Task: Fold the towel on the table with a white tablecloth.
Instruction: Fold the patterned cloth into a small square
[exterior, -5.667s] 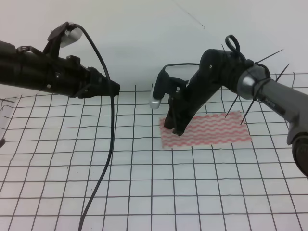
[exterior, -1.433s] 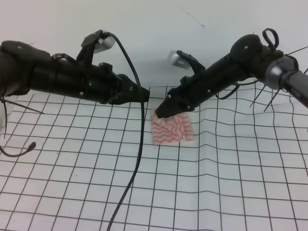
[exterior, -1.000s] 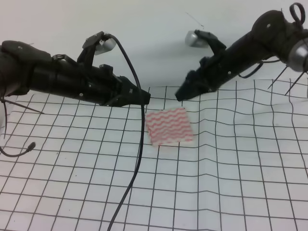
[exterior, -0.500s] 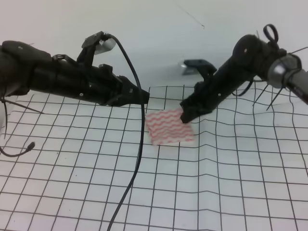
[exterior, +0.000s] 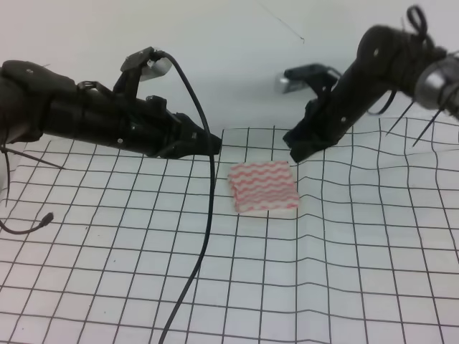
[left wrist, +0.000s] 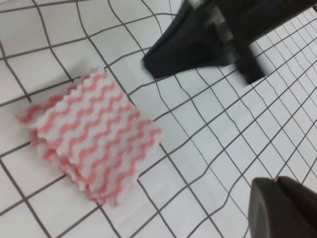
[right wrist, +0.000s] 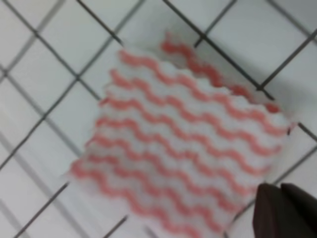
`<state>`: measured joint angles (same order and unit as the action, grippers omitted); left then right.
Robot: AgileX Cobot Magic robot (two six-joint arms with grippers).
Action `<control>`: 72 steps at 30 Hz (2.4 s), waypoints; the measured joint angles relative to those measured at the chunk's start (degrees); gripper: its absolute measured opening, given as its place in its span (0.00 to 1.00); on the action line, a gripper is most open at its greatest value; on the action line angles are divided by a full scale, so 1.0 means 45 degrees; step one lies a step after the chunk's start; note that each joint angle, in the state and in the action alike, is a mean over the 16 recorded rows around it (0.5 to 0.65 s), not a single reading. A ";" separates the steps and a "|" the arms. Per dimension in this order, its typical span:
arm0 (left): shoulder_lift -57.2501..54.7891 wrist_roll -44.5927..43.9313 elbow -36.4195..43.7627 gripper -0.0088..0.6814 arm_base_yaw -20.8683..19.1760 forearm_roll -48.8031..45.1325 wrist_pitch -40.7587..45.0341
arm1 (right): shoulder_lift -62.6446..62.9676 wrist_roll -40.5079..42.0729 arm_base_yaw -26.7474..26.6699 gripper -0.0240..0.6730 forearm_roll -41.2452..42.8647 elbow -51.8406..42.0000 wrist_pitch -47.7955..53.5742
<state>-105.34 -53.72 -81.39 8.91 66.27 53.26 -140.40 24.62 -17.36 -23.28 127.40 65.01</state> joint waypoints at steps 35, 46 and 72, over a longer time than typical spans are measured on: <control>0.1832 0.2347 0.0291 0.01 -0.0089 -0.3228 -0.0060 | 0.2231 -0.1525 -0.0242 0.13 0.0189 -0.1516 0.0104; 0.6942 0.2676 0.3539 0.01 -0.0974 -0.3792 -0.1596 | 0.6449 -0.2104 -0.0242 0.11 0.2790 -0.1517 -0.0417; 1.4980 0.3080 1.0404 0.01 -0.1549 -0.3021 -0.4060 | 1.8488 -0.2239 -0.0242 0.08 0.6594 -0.5998 -0.2446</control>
<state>-37.93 -39.86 -34.58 1.94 52.67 34.99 -57.20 14.55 -18.45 6.40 100.41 54.01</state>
